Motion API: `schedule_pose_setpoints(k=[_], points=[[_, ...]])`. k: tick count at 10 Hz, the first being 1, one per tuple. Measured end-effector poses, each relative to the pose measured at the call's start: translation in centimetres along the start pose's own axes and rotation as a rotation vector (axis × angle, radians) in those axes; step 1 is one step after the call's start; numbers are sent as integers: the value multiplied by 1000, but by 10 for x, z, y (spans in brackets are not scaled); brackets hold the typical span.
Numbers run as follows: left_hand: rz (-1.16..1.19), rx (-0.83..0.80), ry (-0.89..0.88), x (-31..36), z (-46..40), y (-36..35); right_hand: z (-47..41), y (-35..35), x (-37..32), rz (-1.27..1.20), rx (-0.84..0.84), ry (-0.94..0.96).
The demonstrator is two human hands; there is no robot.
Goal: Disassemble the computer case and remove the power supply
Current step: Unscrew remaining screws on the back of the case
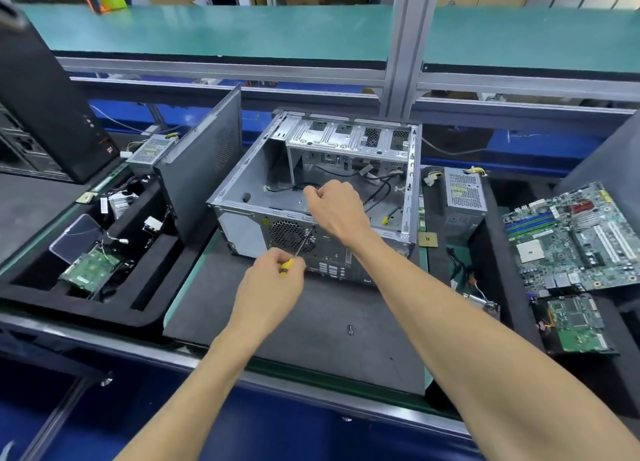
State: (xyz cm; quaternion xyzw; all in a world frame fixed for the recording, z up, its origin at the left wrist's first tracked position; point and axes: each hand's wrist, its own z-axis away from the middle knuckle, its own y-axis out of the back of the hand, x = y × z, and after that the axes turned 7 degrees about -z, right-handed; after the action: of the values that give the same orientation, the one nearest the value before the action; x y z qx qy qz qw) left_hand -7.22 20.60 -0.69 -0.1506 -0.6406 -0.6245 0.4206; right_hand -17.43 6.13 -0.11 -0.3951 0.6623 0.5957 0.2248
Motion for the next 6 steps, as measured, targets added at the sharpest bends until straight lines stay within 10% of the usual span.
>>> schedule_pose_setpoints(k=[2, 3, 4, 6], points=[[1086, -468, 481, 5, -4, 26, -1, -1, -2, 9, -6, 13], [48, -190, -14, -2, 8, 17, -1, -1, -1, 9, -5, 17], [-486, 116, -260, -9, 6, 6, -1, -1, -1, -1, -4, 10], [1256, -557, 621, 7, -9, 27, -1, -2, -1, 12, -4, 15]])
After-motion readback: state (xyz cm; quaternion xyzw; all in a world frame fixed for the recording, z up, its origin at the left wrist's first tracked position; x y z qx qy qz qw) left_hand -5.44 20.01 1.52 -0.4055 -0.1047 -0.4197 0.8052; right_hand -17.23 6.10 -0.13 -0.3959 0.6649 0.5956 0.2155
